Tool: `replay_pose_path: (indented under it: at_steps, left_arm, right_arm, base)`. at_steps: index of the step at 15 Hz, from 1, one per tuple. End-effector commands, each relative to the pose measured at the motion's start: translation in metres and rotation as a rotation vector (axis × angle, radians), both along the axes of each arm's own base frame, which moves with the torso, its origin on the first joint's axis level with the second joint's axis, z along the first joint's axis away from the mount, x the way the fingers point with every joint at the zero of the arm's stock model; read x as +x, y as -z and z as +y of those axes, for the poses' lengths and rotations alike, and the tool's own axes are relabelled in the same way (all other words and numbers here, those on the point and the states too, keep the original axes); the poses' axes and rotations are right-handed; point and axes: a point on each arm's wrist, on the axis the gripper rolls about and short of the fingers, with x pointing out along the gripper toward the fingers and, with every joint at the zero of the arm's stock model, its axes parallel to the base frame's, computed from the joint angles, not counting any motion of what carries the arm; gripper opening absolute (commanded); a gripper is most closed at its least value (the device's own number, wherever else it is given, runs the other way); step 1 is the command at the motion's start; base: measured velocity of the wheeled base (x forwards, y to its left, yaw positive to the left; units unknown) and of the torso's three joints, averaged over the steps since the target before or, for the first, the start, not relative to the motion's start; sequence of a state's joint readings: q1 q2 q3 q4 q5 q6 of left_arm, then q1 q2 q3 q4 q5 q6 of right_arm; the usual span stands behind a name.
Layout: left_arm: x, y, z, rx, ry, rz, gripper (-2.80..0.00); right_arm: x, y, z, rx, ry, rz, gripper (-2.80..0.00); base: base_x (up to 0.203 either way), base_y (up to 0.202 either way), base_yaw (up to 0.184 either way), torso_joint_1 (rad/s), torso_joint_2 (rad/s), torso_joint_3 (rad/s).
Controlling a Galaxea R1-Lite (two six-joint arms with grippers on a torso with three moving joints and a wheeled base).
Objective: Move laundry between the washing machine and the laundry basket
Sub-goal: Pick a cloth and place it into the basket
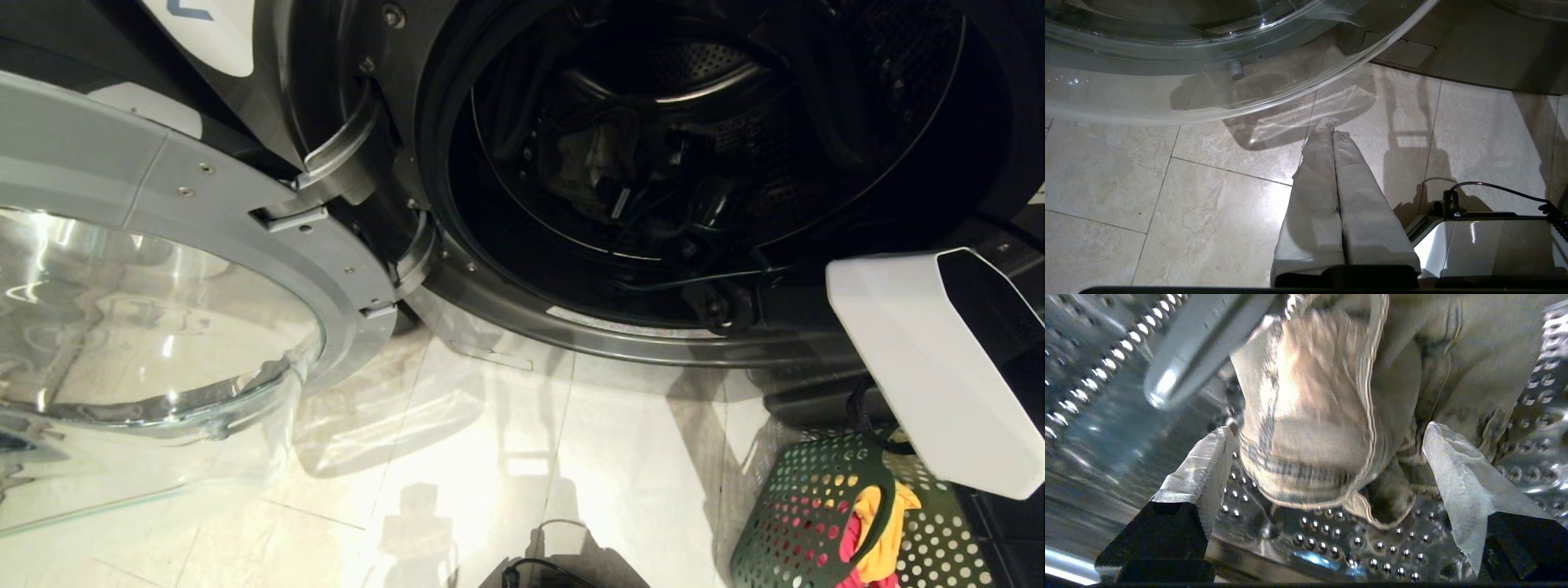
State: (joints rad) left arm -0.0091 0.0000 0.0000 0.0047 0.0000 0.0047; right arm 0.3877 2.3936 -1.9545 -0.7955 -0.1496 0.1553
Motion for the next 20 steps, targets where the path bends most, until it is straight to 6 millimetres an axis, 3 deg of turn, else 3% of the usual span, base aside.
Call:
replay_pose_path:
  at_steps: [1,5,20]
  left_arm:
    - [0.0,0.0,0.0,0.0,0.0,0.001,-2.8]
    - [0.0,0.001,0.0,0.018,0.003,0.009,-2.8]
    - [0.0,0.001,0.0,0.018,0.003,0.009,-2.8]
  right_arm:
    - [0.004,0.009,0.001,-0.004,0.001,0.012,0.0]
    - [0.011,0.024,0.002,-0.031,-0.045,0.032,0.0]
    - [0.012,0.029,0.004,-0.047,-0.075,0.033,0.0]
  base:
    - [0.0,0.0,0.0,0.0,0.0,0.0]
    - [0.0,0.0,0.0,0.0,0.0,0.0]
    - [0.0,0.0,0.0,0.0,0.0,0.0]
